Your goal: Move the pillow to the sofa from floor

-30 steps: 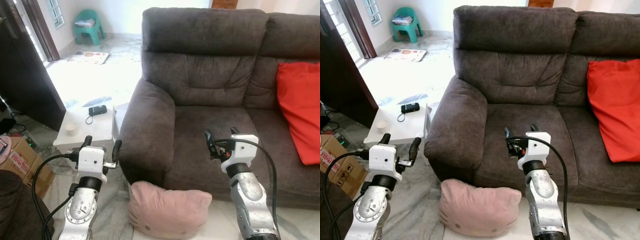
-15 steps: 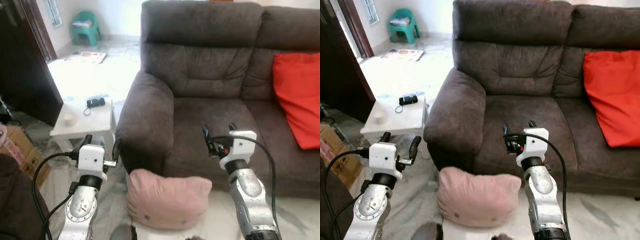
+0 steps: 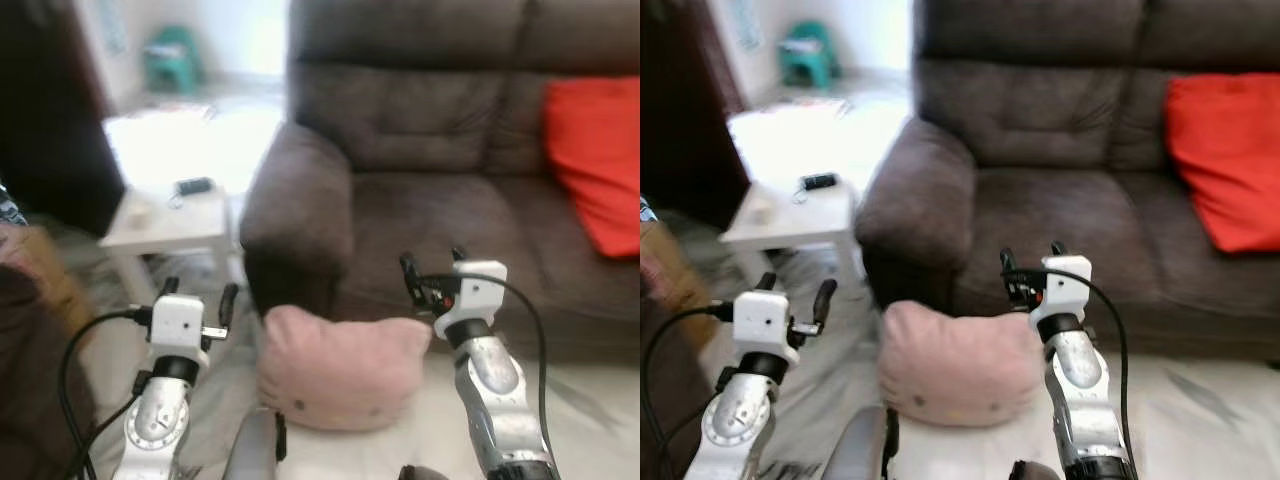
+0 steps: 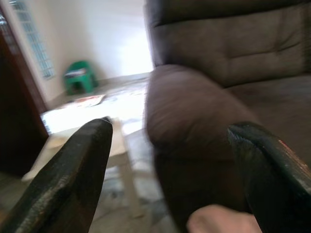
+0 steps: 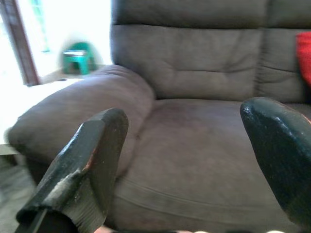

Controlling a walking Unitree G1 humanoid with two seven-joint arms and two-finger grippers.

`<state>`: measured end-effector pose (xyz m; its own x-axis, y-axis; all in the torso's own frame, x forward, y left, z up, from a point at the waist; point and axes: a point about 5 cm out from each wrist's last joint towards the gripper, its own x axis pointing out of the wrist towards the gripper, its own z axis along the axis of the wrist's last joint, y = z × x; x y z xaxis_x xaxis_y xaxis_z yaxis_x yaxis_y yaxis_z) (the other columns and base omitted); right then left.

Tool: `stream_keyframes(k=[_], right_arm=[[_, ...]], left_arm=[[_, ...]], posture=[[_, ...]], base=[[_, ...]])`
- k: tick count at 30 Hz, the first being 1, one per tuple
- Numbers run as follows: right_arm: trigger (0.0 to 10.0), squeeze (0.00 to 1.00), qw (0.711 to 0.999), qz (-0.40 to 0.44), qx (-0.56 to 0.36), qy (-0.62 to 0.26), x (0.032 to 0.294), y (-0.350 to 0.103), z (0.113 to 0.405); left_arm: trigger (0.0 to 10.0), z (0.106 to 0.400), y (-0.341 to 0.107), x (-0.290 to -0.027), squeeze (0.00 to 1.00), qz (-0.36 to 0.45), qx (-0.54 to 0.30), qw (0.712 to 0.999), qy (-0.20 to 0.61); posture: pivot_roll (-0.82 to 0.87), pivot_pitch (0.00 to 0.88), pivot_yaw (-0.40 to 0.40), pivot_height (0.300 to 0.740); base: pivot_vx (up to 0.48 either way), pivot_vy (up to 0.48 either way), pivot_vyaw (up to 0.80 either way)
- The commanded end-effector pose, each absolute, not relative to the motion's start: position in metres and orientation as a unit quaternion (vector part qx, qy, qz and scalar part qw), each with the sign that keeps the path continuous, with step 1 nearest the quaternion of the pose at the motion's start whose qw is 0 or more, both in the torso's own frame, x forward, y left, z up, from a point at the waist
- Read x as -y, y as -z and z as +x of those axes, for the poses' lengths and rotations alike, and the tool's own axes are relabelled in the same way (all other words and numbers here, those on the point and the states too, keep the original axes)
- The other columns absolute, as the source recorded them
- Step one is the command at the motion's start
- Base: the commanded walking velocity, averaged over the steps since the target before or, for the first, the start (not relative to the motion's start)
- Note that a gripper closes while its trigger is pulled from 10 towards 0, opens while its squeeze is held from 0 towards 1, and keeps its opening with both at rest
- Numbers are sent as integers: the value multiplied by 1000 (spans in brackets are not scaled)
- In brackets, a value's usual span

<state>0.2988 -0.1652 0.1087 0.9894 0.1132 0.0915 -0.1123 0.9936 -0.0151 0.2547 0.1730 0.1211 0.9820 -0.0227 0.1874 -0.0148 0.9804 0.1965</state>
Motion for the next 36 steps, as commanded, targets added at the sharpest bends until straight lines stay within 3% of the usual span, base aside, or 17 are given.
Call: stream_keyframes(k=[1, 12, 20, 36], right_arm=[[10000, 0, 997, -5, 53, -60, 164, -113, 301], [10000, 0, 997, -5, 38, -61, 164, -111, 304], [10000, 0, 997, -7, 41, -67, 162, -111, 305], [10000, 0, 995, -19, 44, -84, 159, -111, 304]], left_arm=[[10000, 254, -122, -169, 0, 94, 94, 991, 5], [10000, 255, -118, -166, 0, 88, 86, 992, 12], [10000, 257, -119, -165, 0, 87, 86, 992, 13], [10000, 258, -110, -166, 0, 61, 58, 996, 3]], posture=[[75, 24, -19, 619], [73, 20, -18, 610], [73, 18, -18, 555], [75, 29, -19, 555]], base=[[0, 0, 0], [0, 0, 0], [0, 0, 0], [0, 0, 0]])
